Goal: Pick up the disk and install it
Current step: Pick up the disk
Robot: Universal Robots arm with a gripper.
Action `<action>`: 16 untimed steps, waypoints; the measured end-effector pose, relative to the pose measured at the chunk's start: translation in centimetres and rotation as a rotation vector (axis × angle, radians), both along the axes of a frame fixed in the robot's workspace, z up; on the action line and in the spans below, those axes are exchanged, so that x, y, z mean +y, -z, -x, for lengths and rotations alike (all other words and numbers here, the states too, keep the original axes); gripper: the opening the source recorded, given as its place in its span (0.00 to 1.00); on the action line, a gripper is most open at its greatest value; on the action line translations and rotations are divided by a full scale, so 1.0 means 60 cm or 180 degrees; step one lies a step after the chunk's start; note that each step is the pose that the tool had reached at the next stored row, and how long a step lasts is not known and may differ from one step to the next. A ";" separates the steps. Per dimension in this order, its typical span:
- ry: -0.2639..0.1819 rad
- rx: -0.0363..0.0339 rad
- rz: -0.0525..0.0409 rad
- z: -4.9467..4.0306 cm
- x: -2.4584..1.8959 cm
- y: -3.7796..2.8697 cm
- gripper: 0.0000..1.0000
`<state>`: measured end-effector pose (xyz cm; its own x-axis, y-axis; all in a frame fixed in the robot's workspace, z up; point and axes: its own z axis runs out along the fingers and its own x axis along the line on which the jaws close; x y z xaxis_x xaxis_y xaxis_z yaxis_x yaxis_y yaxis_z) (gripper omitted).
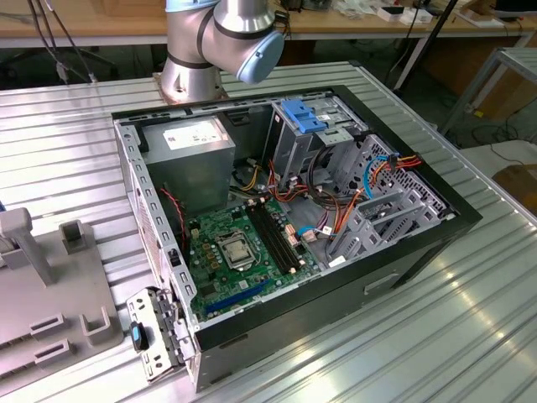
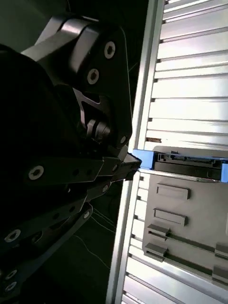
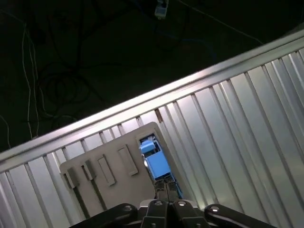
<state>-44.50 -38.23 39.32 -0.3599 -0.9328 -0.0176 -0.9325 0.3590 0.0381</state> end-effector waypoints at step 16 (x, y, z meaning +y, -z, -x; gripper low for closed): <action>-0.1167 -0.0011 0.0002 0.000 0.0000 0.001 0.11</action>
<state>-44.50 -38.23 39.28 -0.0014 -0.9998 -0.0177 -0.9994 0.0008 0.0348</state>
